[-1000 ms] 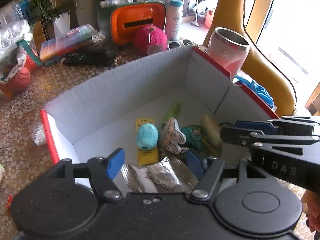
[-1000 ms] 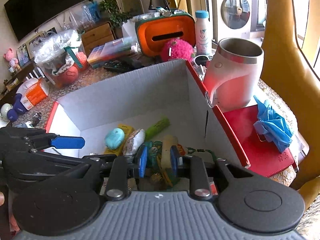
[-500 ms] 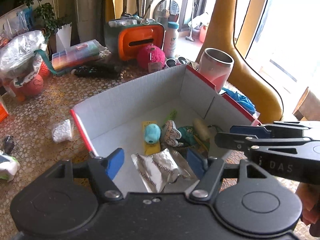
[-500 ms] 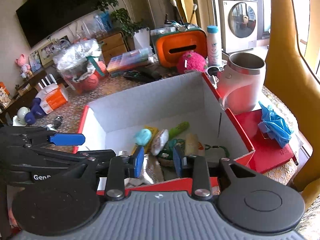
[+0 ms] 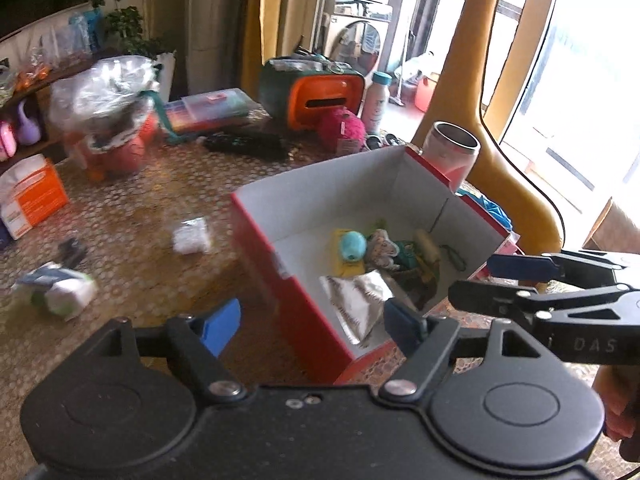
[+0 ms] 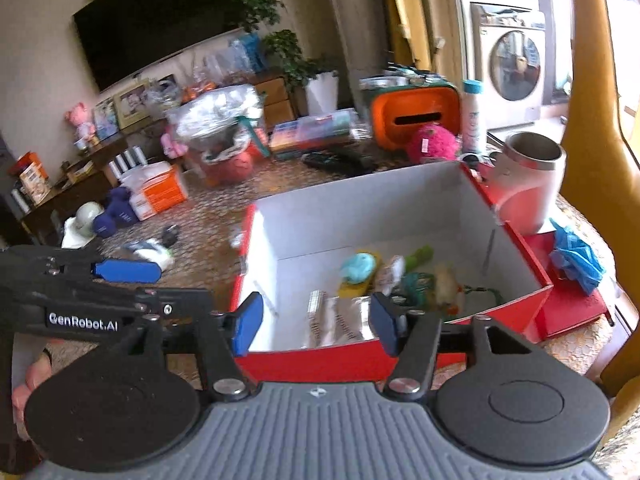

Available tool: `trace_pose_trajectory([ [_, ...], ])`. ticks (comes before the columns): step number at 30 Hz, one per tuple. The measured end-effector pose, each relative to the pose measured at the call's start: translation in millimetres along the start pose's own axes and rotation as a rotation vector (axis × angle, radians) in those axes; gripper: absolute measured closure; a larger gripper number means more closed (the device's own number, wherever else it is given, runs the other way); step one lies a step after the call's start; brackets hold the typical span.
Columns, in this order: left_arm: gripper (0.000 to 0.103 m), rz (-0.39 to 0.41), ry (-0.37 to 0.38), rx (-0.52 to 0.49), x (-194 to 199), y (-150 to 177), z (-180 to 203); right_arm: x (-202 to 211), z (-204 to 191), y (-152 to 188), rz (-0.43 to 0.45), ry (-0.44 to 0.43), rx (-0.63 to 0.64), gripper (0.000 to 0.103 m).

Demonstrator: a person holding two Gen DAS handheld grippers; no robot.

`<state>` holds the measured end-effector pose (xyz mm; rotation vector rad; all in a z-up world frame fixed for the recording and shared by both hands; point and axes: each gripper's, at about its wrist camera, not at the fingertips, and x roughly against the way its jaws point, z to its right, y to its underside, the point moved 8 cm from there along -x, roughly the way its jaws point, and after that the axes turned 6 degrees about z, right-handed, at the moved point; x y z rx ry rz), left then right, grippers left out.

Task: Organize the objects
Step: 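Withdraw both tools from the shoebox toward the wipe pack and keychain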

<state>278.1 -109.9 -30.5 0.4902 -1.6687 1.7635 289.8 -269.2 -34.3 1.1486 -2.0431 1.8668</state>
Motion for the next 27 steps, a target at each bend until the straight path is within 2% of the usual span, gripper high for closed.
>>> trace_pose_trajectory([
  [8,0.018,0.02,-0.024,0.046,31,18,-36,3,-53,9,-0.018,-0.075,0.033,0.035],
  [15,0.011,0.026,-0.079,0.086,49,33,-73,-8,-99,16,-0.036,-0.123,0.072,0.031],
  [17,0.006,0.04,-0.1,0.088,54,36,-86,-12,-110,18,-0.041,-0.134,0.084,0.029],
  [21,0.001,0.054,-0.122,0.113,58,42,-113,-20,-131,20,-0.044,-0.151,0.113,0.024],
  [27,0.001,0.045,-0.162,0.168,52,55,-159,-44,-160,24,-0.058,-0.169,0.161,0.02],
])
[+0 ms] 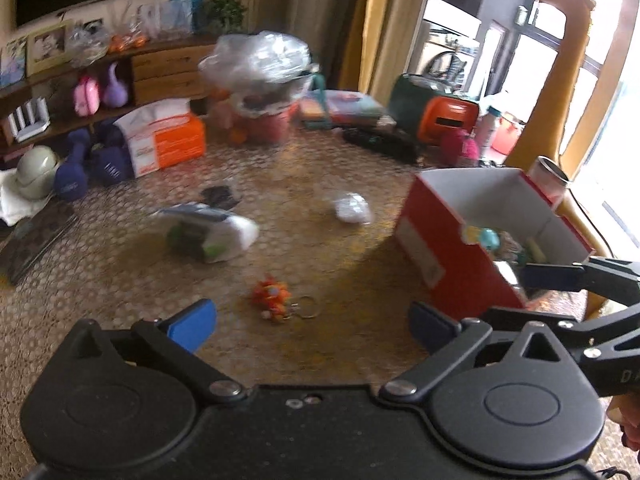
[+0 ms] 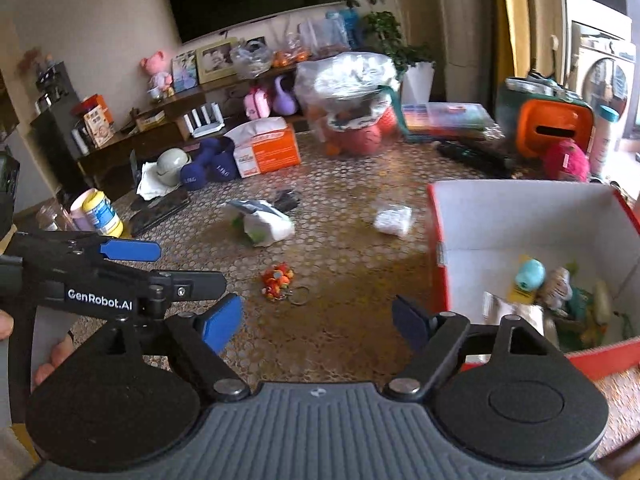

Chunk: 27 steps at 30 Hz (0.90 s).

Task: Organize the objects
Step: 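Withdraw both tools from the shoebox toward the wipe pack and keychain, then grasp the blue-white wipe pack with the left tool while the right tool grasps the red dragon keychain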

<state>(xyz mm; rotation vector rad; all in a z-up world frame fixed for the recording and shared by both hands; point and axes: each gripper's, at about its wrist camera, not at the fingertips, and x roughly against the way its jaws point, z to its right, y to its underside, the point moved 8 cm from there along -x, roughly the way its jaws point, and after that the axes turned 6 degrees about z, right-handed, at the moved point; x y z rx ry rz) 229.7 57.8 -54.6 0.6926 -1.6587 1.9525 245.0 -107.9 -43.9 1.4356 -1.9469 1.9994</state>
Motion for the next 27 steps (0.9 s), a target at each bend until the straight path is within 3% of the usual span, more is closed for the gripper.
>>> trace_pose_trajectory([
  [9,0.001,-0.001,-0.067,0.018,-34,2,-51,-52,-21,2,-0.035,-0.016,0.047,0.02],
  [18,0.001,0.004,-0.112,0.093,-76,-16,-93,-106,-28,9,-0.082,-0.027,0.102,0.02],
  [27,0.001,-0.075,-0.147,0.196,-126,-36,-116,-150,-33,19,-0.11,-0.053,0.147,0.02],
])
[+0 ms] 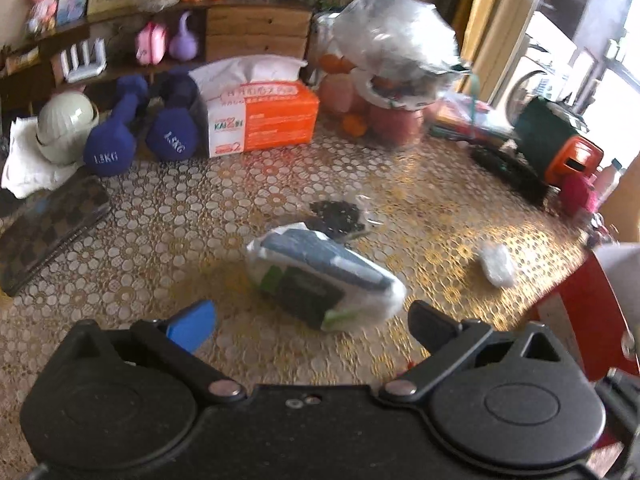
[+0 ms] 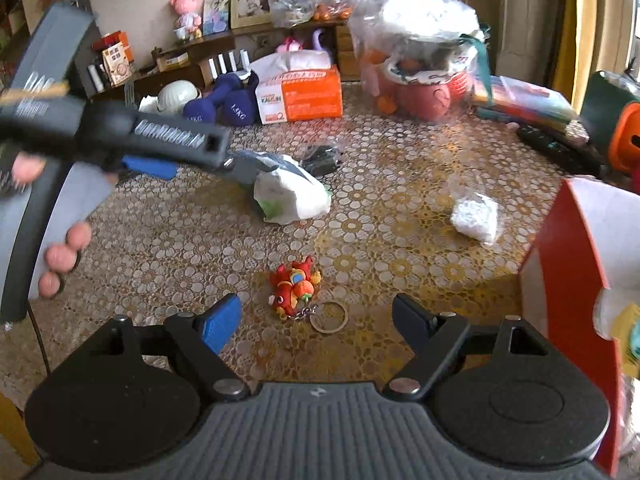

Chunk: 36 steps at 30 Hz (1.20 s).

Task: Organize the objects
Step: 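Grasp the blue-white wipe pack with the left tool while the right tool grasps the red dragon keychain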

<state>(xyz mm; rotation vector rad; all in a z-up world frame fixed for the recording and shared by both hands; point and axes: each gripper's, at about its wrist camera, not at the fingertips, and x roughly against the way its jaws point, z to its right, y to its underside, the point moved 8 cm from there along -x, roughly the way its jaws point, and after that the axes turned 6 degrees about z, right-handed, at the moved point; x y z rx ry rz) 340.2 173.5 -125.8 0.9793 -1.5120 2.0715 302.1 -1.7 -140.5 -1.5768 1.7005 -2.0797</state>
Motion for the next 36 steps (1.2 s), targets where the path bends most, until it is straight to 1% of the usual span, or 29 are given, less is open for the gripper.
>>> trace_pose_trajectory([
  [4,0.001,-0.009,-0.047,0.046,-24,-10,-5,-23,-1,2,-0.017,-0.023,-0.003,0.02],
  [5,0.001,-0.013,-0.05,0.055,-30,-11,-5,-30,-2,3,-0.024,-0.031,-0.007,0.02],
  [8,0.001,-0.031,-0.075,0.048,-46,-10,-4,-42,-7,3,-0.025,-0.046,0.002,0.02],
  [15,0.001,-0.082,-0.07,0.035,-71,2,2,-60,-24,7,-0.016,-0.062,0.108,0.02],
  [18,0.001,-0.081,-0.06,0.025,-74,6,3,-64,-28,8,-0.007,-0.064,0.14,0.021],
  [21,0.001,-0.075,-0.055,0.023,-76,6,4,-69,-27,9,-0.01,-0.063,0.139,0.021],
  [23,0.001,-0.068,-0.055,0.018,-75,7,4,-72,-28,10,-0.012,-0.061,0.143,0.026],
  [25,0.004,-0.063,-0.06,0.012,-74,7,5,-73,-28,11,-0.016,-0.059,0.149,0.034],
  [28,0.009,-0.06,-0.05,0.03,-74,7,4,-75,-30,12,-0.023,-0.063,0.155,0.039],
  [32,0.016,-0.052,-0.043,0.041,-71,7,5,-77,-32,14,-0.027,-0.037,0.18,0.044],
  [35,0.023,-0.049,-0.036,0.049,-67,7,7,-77,-33,12,-0.032,-0.03,0.176,0.053],
  [36,0.024,-0.047,-0.031,0.049,-66,7,7,-77,-32,11,-0.032,-0.026,0.175,0.059],
])
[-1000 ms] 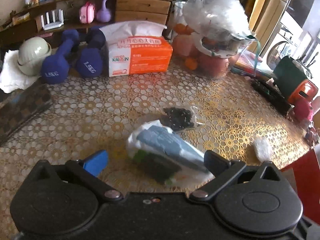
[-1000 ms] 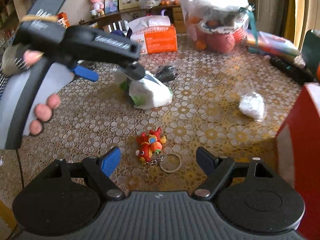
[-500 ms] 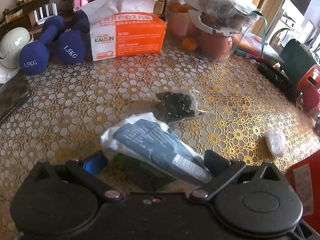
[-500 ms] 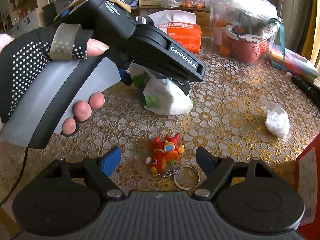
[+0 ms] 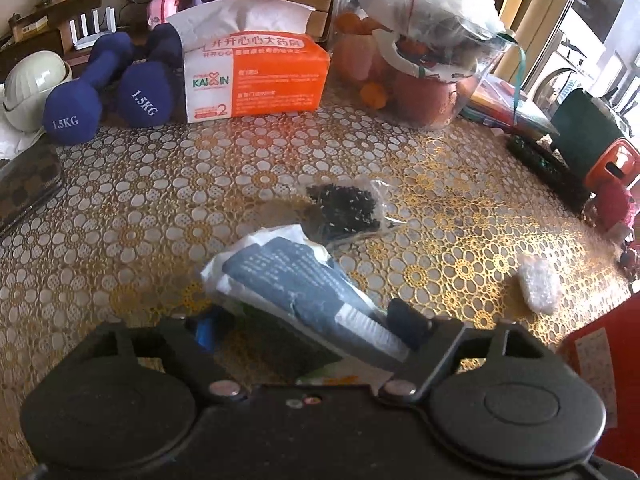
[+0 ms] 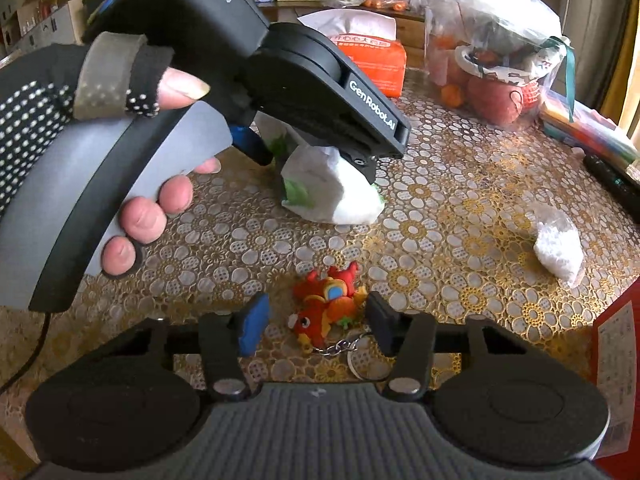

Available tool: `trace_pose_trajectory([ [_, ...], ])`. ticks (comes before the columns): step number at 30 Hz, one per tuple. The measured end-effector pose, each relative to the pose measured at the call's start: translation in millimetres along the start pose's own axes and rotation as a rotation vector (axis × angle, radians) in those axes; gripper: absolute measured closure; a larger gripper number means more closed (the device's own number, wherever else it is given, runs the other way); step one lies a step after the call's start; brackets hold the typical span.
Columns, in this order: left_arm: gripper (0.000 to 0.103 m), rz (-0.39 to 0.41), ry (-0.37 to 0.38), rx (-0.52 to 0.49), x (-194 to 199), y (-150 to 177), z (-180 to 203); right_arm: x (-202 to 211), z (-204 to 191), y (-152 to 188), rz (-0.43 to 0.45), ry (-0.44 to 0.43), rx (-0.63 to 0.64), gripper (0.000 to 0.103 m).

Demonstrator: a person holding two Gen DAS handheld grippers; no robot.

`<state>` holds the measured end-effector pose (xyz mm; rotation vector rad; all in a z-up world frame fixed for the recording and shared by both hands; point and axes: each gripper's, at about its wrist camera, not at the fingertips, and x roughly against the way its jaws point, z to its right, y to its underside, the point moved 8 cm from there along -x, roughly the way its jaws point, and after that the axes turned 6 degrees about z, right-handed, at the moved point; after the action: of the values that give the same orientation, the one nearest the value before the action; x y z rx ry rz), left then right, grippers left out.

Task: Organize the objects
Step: 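Grasp the blue-white wipe pack with the left tool while the right tool grasps the red dragon keychain, then carry the wipe pack and dragon keychain into the shoebox and open both tools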

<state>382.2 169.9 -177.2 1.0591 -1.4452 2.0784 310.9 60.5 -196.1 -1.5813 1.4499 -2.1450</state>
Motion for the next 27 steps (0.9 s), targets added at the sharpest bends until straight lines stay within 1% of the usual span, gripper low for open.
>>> trace_pose_trajectory([
  [1,0.026,0.003,0.005,0.001,2,0,0,0,1,0,0.0,0.003,-0.003,0.063],
  [2,0.029,0.007,0.009,0.001,4,1,1,1,1,0,-0.001,0.005,-0.01,0.063],
  [3,0.03,0.008,0.012,0.001,5,1,1,1,2,1,-0.001,0.006,-0.015,0.069],
  [6,0.04,0.017,0.023,0.0,11,2,2,3,4,2,0.001,0.015,-0.032,0.069],
  [10,0.049,0.016,0.038,-0.022,19,3,6,9,8,3,0.003,0.021,-0.06,0.069],
  [11,0.054,0.018,0.046,-0.032,22,3,9,11,9,3,0.003,0.018,-0.072,0.069],
  [12,0.065,0.015,0.058,-0.038,25,4,11,14,10,3,0.004,0.015,-0.085,0.069],
  [13,0.067,0.007,0.071,-0.039,27,6,12,18,11,3,0.006,0.012,-0.098,0.069],
  [15,0.067,-0.004,0.078,-0.052,34,10,16,27,13,2,0.014,0.003,-0.125,0.069],
  [19,0.067,-0.001,0.096,-0.114,52,21,29,49,16,3,0.023,-0.004,-0.156,0.069],
  [24,0.067,0.004,0.11,-0.209,82,35,49,81,19,4,0.032,-0.016,-0.184,0.069],
  [27,0.067,-0.002,0.129,-0.247,102,43,60,106,23,5,0.043,-0.02,-0.198,0.069],
])
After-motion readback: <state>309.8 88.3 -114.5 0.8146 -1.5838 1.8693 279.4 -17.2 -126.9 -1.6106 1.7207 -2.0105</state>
